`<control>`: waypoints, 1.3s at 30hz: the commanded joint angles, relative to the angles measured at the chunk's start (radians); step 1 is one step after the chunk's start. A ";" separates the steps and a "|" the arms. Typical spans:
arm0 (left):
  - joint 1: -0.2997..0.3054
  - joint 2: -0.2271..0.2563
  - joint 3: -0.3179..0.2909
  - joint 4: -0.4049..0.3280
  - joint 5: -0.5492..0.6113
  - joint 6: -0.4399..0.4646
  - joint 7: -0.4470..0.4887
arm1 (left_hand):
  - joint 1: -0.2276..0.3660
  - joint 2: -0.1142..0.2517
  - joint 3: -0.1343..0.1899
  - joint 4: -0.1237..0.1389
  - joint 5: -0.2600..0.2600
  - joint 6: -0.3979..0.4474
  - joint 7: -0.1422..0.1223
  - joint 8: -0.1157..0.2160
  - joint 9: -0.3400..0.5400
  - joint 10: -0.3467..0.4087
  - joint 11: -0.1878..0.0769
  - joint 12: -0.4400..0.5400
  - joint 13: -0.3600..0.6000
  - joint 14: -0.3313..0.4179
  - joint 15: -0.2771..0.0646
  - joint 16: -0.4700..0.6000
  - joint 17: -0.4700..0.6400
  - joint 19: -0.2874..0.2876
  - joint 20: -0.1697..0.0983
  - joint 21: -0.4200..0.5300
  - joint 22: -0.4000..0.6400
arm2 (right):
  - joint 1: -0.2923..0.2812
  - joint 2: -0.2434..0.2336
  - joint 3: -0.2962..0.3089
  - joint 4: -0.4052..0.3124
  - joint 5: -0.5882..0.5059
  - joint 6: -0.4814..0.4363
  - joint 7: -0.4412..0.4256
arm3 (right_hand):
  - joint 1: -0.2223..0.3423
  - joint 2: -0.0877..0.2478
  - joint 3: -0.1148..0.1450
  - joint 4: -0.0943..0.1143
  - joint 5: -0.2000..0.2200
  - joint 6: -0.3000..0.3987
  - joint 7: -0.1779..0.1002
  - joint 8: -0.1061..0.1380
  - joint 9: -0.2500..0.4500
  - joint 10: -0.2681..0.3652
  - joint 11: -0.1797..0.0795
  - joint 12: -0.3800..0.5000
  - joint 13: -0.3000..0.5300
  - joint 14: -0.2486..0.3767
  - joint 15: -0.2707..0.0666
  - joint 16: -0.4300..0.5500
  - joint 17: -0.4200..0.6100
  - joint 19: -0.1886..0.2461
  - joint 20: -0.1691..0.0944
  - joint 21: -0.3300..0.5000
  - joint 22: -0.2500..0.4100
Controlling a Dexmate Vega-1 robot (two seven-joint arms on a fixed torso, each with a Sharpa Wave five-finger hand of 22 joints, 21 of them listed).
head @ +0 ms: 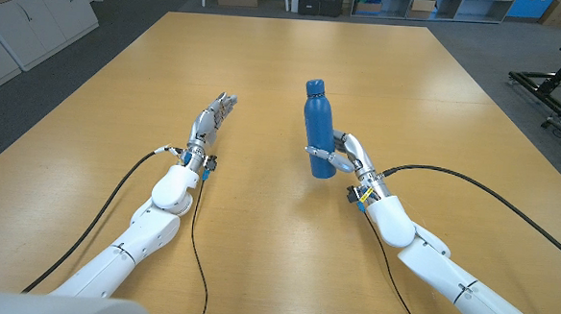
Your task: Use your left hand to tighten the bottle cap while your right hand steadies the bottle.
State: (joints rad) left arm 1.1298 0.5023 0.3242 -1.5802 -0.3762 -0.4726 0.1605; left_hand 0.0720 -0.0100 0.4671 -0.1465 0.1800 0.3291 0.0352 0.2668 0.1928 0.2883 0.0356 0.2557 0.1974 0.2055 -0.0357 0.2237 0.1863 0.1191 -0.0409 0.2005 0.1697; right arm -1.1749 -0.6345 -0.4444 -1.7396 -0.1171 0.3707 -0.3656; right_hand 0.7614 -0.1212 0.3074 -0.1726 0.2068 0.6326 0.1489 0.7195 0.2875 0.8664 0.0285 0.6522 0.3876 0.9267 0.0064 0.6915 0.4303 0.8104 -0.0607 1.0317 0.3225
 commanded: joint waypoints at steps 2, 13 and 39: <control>0.020 0.015 0.010 -0.034 0.041 -0.008 0.030 | 0.007 0.000 0.004 -0.002 -0.005 0.012 0.000 0.008 0.003 0.012 -0.003 0.008 0.003 0.011 -0.012 0.006 -0.001 0.008 -0.039 0.009 0.005 | -0.001 -0.007 -0.006 -0.052 -0.015 -0.030 0.018 | 0.312 0.292 0.083 0.022 0.002 0.185 -0.160 0.006 -0.002 0.171 -0.170 0.010 0.012 0.151 -0.223 0.006 0.011 0.035 -0.159 0.017 0.007; 0.024 0.022 0.016 -0.052 0.067 0.008 0.055 | 0.008 -0.006 0.003 -0.006 -0.006 0.063 -0.012 0.021 0.006 0.055 -0.011 0.017 0.004 0.027 -0.017 0.003 -0.001 0.015 -0.037 0.005 0.005 | -0.009 -0.023 -0.006 -0.094 -0.027 -0.069 0.036 | 0.316 0.289 0.078 0.029 0.004 0.185 -0.162 0.006 -0.006 0.173 -0.171 0.011 0.024 0.151 -0.221 0.006 0.023 0.026 -0.158 0.032 0.013; 0.016 0.069 0.049 -0.154 0.190 0.144 0.117 | -0.012 -0.051 -0.019 -0.008 -0.010 0.130 -0.016 0.036 0.010 0.129 -0.008 0.034 0.006 0.081 -0.028 0.009 0.001 0.056 -0.036 0.009 0.005 | 0.036 -0.049 -0.041 -0.127 -0.040 -0.147 0.131 | 0.332 0.286 0.067 0.037 0.013 0.188 -0.160 0.006 -0.017 0.183 -0.172 0.013 0.049 0.154 -0.220 0.006 0.049 0.012 -0.159 0.069 0.027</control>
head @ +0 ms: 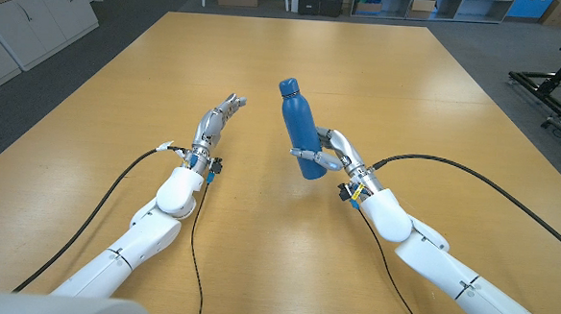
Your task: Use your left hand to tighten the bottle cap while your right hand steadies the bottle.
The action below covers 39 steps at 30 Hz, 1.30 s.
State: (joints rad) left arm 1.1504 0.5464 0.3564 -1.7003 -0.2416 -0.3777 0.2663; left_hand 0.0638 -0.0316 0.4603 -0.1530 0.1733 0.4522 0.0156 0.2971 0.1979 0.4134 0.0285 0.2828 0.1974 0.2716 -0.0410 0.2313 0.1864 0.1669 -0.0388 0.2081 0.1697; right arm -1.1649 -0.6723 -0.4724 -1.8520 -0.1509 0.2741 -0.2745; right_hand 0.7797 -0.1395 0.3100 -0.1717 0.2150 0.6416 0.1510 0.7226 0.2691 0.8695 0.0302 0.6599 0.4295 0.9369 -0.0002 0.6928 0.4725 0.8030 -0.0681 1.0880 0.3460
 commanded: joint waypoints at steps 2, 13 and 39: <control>-0.003 0.032 0.019 -0.033 0.059 0.043 0.005 | -0.011 -0.049 -0.023 -0.003 -0.003 -0.002 0.004 0.001 0.005 -0.001 0.002 0.002 0.007 0.013 -0.020 -0.002 0.001 0.006 -0.035 -0.001 0.005 | 0.033 -0.012 -0.012 -0.016 0.002 -0.068 0.050 | 0.315 0.305 0.065 0.037 0.006 0.180 -0.162 0.003 0.001 0.182 -0.174 0.006 0.009 0.144 -0.214 0.005 0.009 0.019 -0.152 0.016 0.004; 0.019 0.053 0.019 -0.007 0.069 -0.021 -0.005 | -0.021 -0.101 -0.049 -0.007 0.003 -0.041 0.003 -0.020 0.007 -0.025 0.006 -0.014 0.008 -0.003 -0.013 -0.015 0.003 -0.007 -0.021 -0.011 0.005 | 0.065 -0.017 0.008 -0.020 0.070 -0.167 0.090 | 0.319 0.305 0.063 0.039 0.008 0.179 -0.158 0.002 -0.002 0.182 -0.171 0.003 0.017 0.147 -0.214 0.004 0.016 0.017 -0.152 0.030 0.007; -0.037 0.053 0.040 -0.010 0.151 -0.019 0.014 | -0.012 -0.124 -0.058 -0.013 0.011 -0.044 0.001 -0.022 0.008 -0.020 -0.001 -0.017 0.009 0.008 -0.021 -0.014 0.003 0.002 -0.010 -0.010 0.005 | 0.083 0.002 -0.024 0.045 0.260 -0.024 0.196 | 0.347 0.310 0.067 0.039 0.010 0.172 -0.145 0.005 0.001 0.192 -0.162 0.003 0.044 0.176 -0.216 0.010 0.040 0.037 -0.152 0.076 0.011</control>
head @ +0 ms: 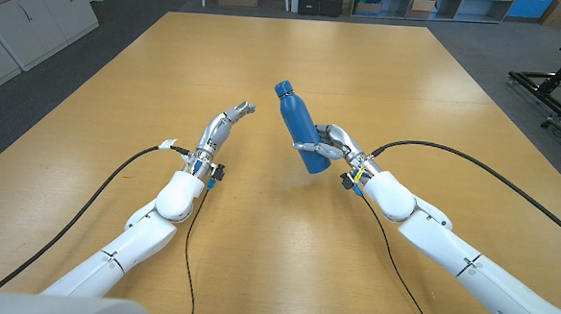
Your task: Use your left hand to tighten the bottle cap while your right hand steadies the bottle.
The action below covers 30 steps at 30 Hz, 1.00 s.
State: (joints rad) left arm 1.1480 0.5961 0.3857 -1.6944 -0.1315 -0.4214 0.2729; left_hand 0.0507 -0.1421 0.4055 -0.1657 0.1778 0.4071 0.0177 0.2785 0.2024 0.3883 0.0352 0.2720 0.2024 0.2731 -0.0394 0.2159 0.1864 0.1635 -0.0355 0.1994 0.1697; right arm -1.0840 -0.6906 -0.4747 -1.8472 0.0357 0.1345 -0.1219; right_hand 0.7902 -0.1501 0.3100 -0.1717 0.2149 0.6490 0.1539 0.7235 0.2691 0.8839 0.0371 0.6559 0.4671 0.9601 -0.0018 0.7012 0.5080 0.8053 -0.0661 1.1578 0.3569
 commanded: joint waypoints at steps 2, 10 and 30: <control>-0.041 0.004 0.014 -0.020 0.046 0.031 0.005 | 0.002 -0.015 -0.004 0.000 0.007 0.002 -0.001 -0.003 0.003 0.006 -0.007 -0.006 0.005 0.008 -0.022 0.001 0.003 0.005 -0.013 -0.001 0.005 | 0.002 0.026 -0.024 0.047 0.088 0.136 0.052 | 0.337 0.320 0.067 0.039 0.010 0.166 -0.148 0.004 0.000 0.178 -0.171 0.007 0.009 0.154 -0.213 0.001 0.006 0.034 -0.154 0.009 0.000; -0.062 0.008 0.025 -0.041 0.067 0.054 0.000 | 0.004 -0.017 -0.005 0.000 0.008 0.003 -0.002 -0.003 0.004 0.009 -0.007 -0.006 0.005 0.008 -0.023 0.001 0.003 0.006 -0.011 -0.002 0.005 | -0.001 0.026 -0.027 0.047 0.102 0.154 0.066 | 0.341 0.317 0.067 0.039 0.010 0.169 -0.149 0.004 -0.002 0.181 -0.177 0.002 0.008 0.157 -0.212 0.001 0.010 0.033 -0.154 0.018 0.000; -0.092 0.001 0.047 -0.048 0.075 0.077 -0.013 | 0.008 -0.018 -0.008 0.001 0.012 0.007 -0.004 -0.003 0.004 0.014 -0.011 -0.007 0.005 0.012 -0.023 0.000 0.003 0.010 -0.007 -0.002 0.005 | -0.007 0.023 -0.031 0.049 0.107 0.193 0.084 | 0.347 0.312 0.066 0.039 0.011 0.168 -0.147 0.003 -0.004 0.188 -0.176 -0.006 0.008 0.164 -0.213 -0.001 0.019 0.033 -0.154 0.035 -0.001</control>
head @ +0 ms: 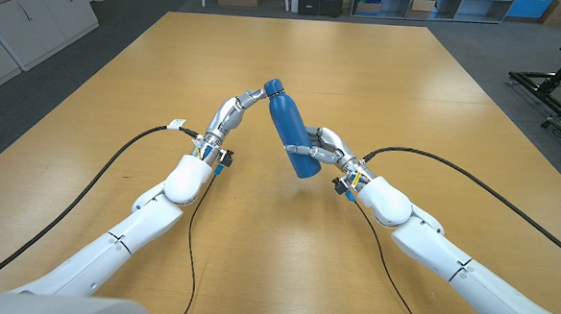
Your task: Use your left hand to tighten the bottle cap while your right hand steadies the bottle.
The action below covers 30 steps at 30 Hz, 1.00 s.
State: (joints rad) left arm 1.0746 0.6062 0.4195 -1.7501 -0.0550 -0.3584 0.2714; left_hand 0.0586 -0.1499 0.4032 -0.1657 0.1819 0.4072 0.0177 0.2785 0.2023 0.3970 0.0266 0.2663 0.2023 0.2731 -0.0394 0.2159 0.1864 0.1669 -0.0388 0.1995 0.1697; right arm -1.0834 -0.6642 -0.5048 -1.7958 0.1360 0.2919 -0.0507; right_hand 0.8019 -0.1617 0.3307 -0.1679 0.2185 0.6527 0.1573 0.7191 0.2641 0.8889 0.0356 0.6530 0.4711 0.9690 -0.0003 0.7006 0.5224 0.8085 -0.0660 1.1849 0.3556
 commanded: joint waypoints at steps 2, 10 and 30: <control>-0.023 -0.012 0.017 0.014 -0.005 0.014 -0.015 | 0.001 -0.010 -0.005 0.001 0.009 0.007 -0.004 -0.003 0.004 0.005 -0.001 -0.002 0.006 0.012 -0.024 0.000 0.003 0.006 -0.004 -0.002 0.005 | -0.015 -0.007 0.003 -0.011 0.011 0.052 0.015 | 0.336 0.324 0.045 0.036 0.007 0.164 -0.151 0.007 0.001 0.184 -0.174 -0.003 0.005 0.156 -0.214 0.000 0.006 0.029 -0.154 0.009 0.000; -0.037 -0.020 0.029 0.029 -0.006 0.020 -0.023 | 0.003 -0.008 -0.005 0.002 0.010 0.008 -0.003 -0.003 0.005 0.005 -0.001 -0.003 0.006 0.012 -0.024 -0.001 0.003 0.007 -0.003 -0.003 0.005 | -0.044 -0.026 0.025 -0.047 0.064 0.152 0.055 | 0.338 0.324 0.044 0.037 0.007 0.162 -0.153 0.007 0.002 0.184 -0.178 -0.006 0.010 0.161 -0.215 -0.001 0.012 0.026 -0.154 0.019 -0.001; -0.015 -0.027 0.030 0.033 -0.012 -0.031 -0.008 | 0.005 -0.005 -0.006 0.005 0.011 0.007 -0.004 -0.006 0.005 0.007 0.003 -0.005 0.006 0.013 -0.024 -0.003 0.003 0.010 0.009 -0.002 0.005 | -0.083 -0.013 0.083 -0.018 0.079 0.124 -0.009 | 0.342 0.322 0.043 0.039 0.007 0.163 -0.153 0.008 0.002 0.185 -0.175 -0.012 0.019 0.163 -0.215 -0.005 0.022 0.021 -0.154 0.036 -0.003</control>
State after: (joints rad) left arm 1.0387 0.5802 0.4526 -1.7130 -0.0690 -0.3480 0.2458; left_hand 0.0575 -0.1510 0.3990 -0.1613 0.1888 0.4073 0.0177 0.2736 0.2021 0.3970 0.0267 0.2624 0.2072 0.2769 -0.0356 0.2159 0.1881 0.1722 -0.0335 0.1995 0.1697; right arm -1.1644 -0.6949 -0.4428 -1.8574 0.2064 0.4523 -0.0250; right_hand 0.8073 -0.1671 0.3329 -0.1679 0.2227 0.6524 0.1570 0.7214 0.2642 0.8910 0.0375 0.6423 0.4866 0.9763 -0.0034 0.6930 0.5401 0.8063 -0.0682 1.2115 0.3524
